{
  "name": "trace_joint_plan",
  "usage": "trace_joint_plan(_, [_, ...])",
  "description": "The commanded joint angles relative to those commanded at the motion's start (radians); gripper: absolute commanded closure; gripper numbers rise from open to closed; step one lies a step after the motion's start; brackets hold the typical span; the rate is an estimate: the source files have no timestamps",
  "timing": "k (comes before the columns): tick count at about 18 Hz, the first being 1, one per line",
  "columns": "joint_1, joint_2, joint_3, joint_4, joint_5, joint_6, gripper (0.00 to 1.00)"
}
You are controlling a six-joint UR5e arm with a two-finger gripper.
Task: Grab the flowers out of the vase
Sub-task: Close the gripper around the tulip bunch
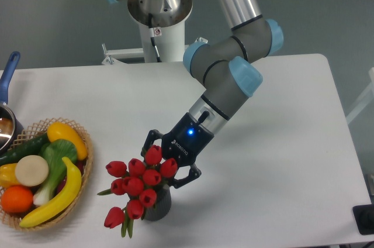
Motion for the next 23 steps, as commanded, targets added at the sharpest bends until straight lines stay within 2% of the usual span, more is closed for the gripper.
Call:
trace_joint_plan(5, [0.017, 0.038, 0.000, 0.000, -0.002, -0.015, 0.93])
trace_joint_plan(14, [0.026, 0.095, 0.011, 0.000, -0.006, -0.156, 0.93])
trace_joint_plan(21, [0.038, 0.109, 0.083, 0.000, -0.011, -0.300, 0.93])
trace_joint_plan(23, [0.054, 0.109, 0.109, -0.002, -0.047, -0.353, 0.93])
